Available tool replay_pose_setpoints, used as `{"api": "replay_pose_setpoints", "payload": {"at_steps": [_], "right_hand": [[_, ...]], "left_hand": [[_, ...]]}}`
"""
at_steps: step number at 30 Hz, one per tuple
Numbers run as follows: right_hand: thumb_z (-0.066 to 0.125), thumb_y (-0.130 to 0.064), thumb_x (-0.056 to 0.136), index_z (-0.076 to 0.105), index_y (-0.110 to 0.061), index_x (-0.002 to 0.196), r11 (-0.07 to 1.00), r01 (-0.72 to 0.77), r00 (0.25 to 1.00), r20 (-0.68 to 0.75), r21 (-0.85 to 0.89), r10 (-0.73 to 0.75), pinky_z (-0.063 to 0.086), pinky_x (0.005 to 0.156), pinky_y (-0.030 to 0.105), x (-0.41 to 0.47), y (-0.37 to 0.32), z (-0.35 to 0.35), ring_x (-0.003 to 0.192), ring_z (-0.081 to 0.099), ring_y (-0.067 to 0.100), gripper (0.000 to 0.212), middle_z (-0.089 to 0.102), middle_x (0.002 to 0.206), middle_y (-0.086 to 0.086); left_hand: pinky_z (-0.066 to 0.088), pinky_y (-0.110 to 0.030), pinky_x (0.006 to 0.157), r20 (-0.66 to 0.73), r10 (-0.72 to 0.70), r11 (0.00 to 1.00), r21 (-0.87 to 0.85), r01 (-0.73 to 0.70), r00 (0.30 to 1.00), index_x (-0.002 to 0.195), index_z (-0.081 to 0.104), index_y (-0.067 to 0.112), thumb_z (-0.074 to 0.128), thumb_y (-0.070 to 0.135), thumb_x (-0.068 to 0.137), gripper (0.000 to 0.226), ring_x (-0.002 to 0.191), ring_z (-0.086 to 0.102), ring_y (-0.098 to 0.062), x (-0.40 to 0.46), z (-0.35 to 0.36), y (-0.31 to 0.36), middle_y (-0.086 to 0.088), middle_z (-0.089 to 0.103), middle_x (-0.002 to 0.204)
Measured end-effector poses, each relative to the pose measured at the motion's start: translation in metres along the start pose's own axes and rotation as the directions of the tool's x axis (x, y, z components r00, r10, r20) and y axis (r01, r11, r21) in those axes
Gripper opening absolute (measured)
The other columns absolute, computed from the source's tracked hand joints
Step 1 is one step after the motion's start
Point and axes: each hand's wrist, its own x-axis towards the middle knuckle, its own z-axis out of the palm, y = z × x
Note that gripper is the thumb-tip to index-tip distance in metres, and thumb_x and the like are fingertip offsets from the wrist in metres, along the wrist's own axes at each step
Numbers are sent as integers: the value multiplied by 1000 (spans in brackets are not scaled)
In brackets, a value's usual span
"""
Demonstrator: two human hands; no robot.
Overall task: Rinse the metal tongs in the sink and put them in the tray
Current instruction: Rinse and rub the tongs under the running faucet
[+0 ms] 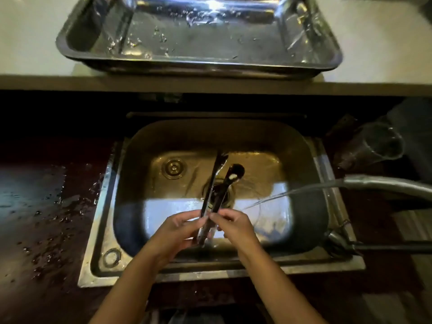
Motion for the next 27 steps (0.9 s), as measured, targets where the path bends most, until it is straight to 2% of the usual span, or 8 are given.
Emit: {"api": "replay_pose_setpoints", "payload": {"at_steps": [3, 6, 9, 12, 15, 19, 25, 27], "right_hand": [[62, -17, 85, 67, -17, 76, 990, -30, 999, 14, 135, 29, 46, 60, 13, -16, 0, -16, 64, 60, 7, 10, 67, 72, -1], [62, -20, 86, 65, -14, 89, 966, -44, 998, -25, 254, 52, 47, 76, 34, -19, -1, -32, 76, 62, 17, 7, 67, 86, 5], [58, -17, 88, 54, -17, 103, 946, 31, 965, -256, 324, 56, 53, 80, 36, -16, -2, -44, 88, 62, 21, 16, 63, 107, 12], [55, -10, 87, 47, -23, 122, 951, 265, 804, -508, -160, -310, 42, 78, 10, -24, 2, -53, 112, 52, 15, 38, 51, 131, 4], [52, -9, 85, 36, -23, 140, 626, 369, 690, -250, -687, -680, 23, 107, 20, -25, 15, -60, 140, 20, 13, 59, 31, 150, -4], [49, -8, 87, 48, -22, 132, 459, 378, 740, -36, -804, -672, 13, 118, 35, -16, 19, -87, 140, 26, 14, 48, 45, 144, -1], [46, -13, 89, 38, -20, 139, 382, 135, 803, -125, -914, -582, 3, 119, 36, 7, 1, -141, 144, 16, 13, 51, 34, 151, -1], [46, -9, 89, 39, -20, 139, 369, 235, 791, -44, -899, -610, 3, 117, 33, 1, 1, -134, 143, 20, 16, 52, 36, 150, 0]], "left_hand": [[56, -22, 57, -34, 5, 991, 137, 0, 999, 93, 73, 11, 64, 17, 81, 15, 76, 72, -18, -6, 13, 6, -9, 77, 90], [52, -20, 47, -41, 37, 981, 191, -29, 998, 85, 66, 4, 62, 9, 84, 7, 68, 72, -17, -7, 26, 14, -9, 77, 82], [50, -18, 45, -5, 65, 977, 203, -63, 998, 80, 65, 5, 59, 8, 86, 8, 64, 71, -14, -8, 39, 23, -7, 77, 80], [50, -18, 47, 21, 50, 971, 233, -53, 999, 90, 65, -3, 58, 9, 87, 14, 65, 70, -11, -8, 46, 32, -7, 77, 84], [51, -17, 49, 58, 44, 955, 291, -59, 997, 91, 66, -4, 59, 10, 86, 16, 65, 69, -8, -9, 52, 40, -3, 77, 79], [52, -17, 50, 80, 33, 940, 337, -58, 996, 81, 68, 9, 58, 10, 86, 11, 63, 68, -6, -7, 60, 46, 2, 74, 67], [51, -16, 48, 113, 24, 941, 333, -61, 993, 75, 69, 13, 59, 8, 85, 15, 64, 68, -7, -3, 64, 46, 1, 73, 64], [51, -16, 49, 107, 17, 941, 333, -52, 994, 71, 71, 15, 59, 9, 85, 19, 64, 68, -7, -1, 65, 46, 0, 73, 64]]}}
